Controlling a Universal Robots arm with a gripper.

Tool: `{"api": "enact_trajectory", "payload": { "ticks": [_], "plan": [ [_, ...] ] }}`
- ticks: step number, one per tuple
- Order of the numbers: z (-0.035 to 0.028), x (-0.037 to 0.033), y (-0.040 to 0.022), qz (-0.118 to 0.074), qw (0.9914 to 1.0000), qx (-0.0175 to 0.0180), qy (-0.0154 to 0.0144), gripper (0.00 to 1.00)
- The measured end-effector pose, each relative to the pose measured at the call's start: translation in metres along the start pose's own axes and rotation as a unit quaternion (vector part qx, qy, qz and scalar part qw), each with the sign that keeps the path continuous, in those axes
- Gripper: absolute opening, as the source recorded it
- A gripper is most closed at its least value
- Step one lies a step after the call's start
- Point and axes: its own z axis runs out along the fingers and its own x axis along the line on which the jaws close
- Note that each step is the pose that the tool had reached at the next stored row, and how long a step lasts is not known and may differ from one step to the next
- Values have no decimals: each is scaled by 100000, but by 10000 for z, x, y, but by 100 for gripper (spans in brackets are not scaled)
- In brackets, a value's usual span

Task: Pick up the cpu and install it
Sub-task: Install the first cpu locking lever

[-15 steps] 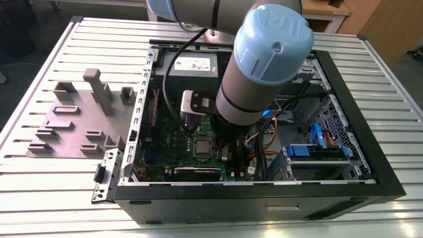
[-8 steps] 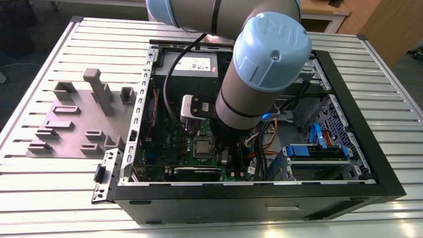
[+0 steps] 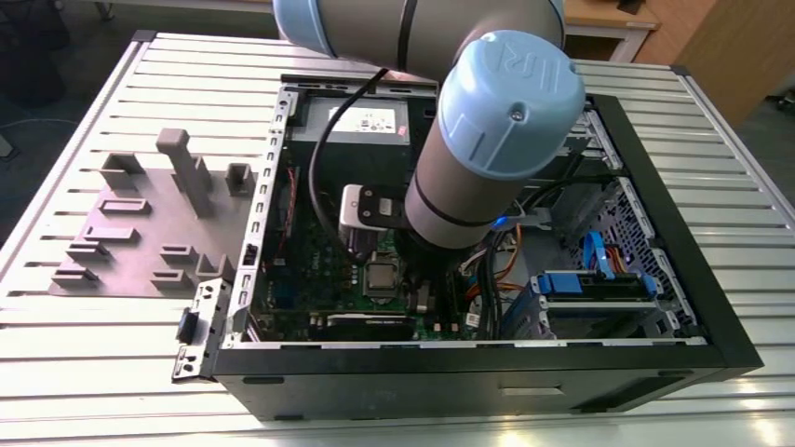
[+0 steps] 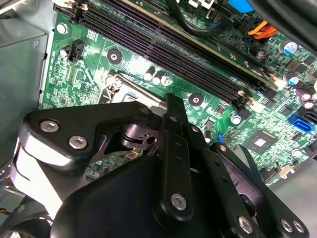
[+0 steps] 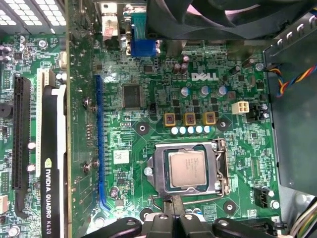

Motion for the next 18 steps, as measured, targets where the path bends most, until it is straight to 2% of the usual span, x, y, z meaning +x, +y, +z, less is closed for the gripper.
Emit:
{"api": "enact_trajectory", "payload": {
  "ticks": [11, 18],
  "plan": [
    [43, 4, -4, -220, 99999, 1, -494, 11],
    [72, 8, -7, -220, 99999, -5, -489, 11]
  ]
}}
